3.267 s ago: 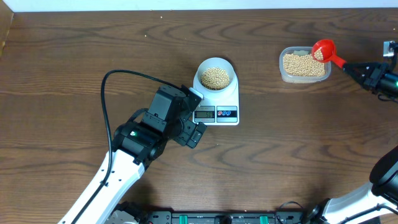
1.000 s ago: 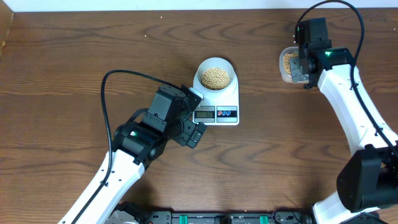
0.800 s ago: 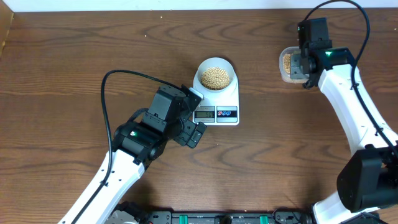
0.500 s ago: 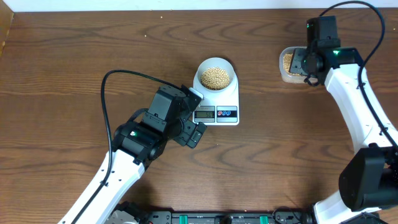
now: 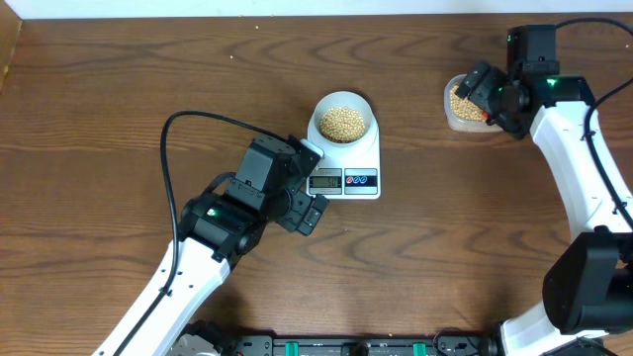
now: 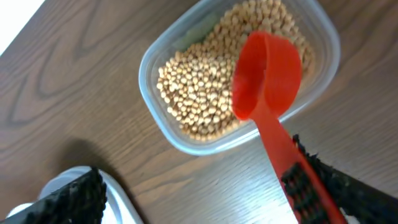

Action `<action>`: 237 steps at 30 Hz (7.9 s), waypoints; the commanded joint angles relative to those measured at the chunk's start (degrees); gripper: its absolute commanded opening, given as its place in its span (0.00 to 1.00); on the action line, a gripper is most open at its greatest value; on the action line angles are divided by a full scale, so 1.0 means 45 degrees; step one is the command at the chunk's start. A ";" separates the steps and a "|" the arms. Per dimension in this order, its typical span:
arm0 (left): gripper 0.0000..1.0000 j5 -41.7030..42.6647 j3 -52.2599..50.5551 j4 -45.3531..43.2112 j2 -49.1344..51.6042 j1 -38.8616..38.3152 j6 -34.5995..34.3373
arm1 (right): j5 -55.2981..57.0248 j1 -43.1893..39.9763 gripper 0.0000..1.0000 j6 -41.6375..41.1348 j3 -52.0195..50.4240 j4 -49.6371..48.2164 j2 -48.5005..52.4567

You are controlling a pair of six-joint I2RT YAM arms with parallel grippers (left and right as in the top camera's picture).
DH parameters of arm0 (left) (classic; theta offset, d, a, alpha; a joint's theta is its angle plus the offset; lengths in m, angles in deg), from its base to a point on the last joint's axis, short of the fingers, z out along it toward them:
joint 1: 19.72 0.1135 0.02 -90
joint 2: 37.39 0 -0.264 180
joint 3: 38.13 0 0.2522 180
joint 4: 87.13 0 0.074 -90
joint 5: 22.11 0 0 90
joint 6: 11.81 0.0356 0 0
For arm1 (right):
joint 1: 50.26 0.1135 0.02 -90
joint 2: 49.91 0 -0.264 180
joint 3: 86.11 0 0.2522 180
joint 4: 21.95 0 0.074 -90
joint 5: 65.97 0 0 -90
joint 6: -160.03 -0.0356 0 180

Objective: Scoop item into bowl and weigh 50g on scale

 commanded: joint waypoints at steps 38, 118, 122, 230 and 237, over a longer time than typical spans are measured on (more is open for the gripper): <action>0.98 -0.0107 0.0121 -0.0039 0.0073 0.0029 0.0175 | -0.1078 -0.1355 0.99 0.6596 0.0204 0.2215 -0.5955; 0.98 -0.0107 0.0121 -0.0039 0.0073 0.0029 0.0170 | 0.1661 -0.1205 0.99 0.4901 -1.8700 -1.0287 -2.2212; 0.98 -0.0107 0.0121 -0.0039 0.0073 0.0029 0.0170 | 0.1472 -0.1205 0.99 0.5100 -1.8705 -0.9083 -2.2212; 0.98 -0.1749 -1.2400 -1.0486 -1.4498 0.0039 -0.0325 | 0.1477 -0.1209 0.99 0.5425 -1.8705 -0.9088 -2.2207; 0.98 -0.1783 -1.2390 -0.9316 -1.4989 0.0044 -0.0306 | 0.1477 -0.1209 0.99 0.5425 -1.8705 -0.9088 -2.2207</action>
